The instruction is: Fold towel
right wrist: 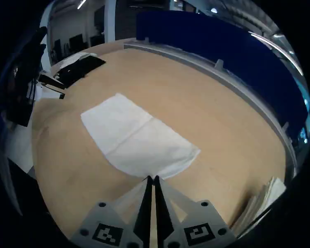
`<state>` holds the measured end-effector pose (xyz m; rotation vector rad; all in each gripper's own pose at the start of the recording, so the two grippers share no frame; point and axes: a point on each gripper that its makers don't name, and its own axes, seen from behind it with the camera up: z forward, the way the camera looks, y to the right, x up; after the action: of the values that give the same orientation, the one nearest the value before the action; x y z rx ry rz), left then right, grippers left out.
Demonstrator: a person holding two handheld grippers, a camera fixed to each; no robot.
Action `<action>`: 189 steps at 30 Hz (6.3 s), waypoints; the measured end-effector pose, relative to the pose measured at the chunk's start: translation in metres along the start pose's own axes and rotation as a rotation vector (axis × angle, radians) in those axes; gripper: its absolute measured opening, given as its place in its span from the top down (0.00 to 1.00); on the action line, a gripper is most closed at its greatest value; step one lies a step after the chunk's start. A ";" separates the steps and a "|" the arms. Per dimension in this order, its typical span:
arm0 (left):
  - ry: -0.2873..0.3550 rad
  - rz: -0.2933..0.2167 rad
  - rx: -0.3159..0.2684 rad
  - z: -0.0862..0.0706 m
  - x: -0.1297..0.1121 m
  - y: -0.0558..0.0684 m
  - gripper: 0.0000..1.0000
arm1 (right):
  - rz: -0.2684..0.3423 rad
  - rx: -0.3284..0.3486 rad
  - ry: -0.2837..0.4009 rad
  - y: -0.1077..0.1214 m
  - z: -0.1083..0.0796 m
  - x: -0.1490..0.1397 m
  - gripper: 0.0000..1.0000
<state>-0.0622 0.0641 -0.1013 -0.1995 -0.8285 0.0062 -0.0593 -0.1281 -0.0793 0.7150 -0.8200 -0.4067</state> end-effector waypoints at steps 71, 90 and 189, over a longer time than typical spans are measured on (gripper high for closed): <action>0.049 -0.049 0.053 -0.046 -0.007 -0.033 0.11 | -0.145 0.243 0.035 -0.153 0.105 0.106 0.29; 0.049 -0.050 0.057 -0.047 -0.006 -0.031 0.11 | -0.033 0.139 -0.023 -0.125 0.082 0.045 0.27; 0.129 -0.024 0.000 -0.047 0.036 -0.006 0.11 | 0.044 -0.186 0.265 0.105 -0.119 0.167 0.96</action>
<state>-0.0042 0.0527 -0.1044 -0.1884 -0.7018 -0.0292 0.1446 -0.1025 0.0263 0.5618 -0.5387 -0.3353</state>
